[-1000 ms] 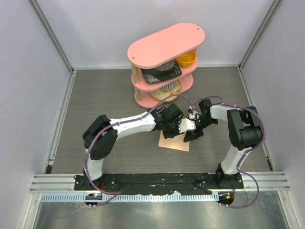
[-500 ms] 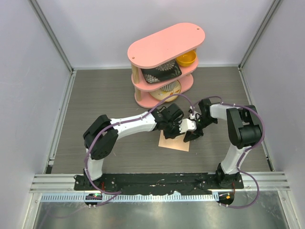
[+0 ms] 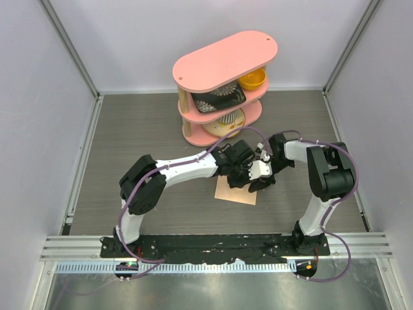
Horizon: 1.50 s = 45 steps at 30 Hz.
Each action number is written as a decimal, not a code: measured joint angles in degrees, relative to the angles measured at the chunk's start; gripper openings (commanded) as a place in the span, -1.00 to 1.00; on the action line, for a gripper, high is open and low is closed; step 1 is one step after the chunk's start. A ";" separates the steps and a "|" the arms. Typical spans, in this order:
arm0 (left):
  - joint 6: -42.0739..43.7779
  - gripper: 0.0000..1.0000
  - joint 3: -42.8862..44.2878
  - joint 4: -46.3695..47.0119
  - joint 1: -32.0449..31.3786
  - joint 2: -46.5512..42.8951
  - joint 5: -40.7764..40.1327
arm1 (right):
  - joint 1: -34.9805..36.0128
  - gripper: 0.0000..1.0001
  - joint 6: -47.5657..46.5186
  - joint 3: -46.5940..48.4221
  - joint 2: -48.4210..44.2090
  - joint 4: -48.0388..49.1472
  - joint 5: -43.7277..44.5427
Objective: Place the letter into the envelope and seal it
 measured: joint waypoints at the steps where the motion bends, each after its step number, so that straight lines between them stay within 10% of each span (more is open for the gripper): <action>1: 0.00 -1.00 0.00 -0.02 0.00 0.00 0.00 | 0.02 -0.98 0.00 0.00 0.00 0.00 0.00; 45: 4.87 -1.00 -3.13 -0.98 0.00 -2.47 -2.43 | 0.63 -0.98 0.26 0.70 0.00 -0.85 1.33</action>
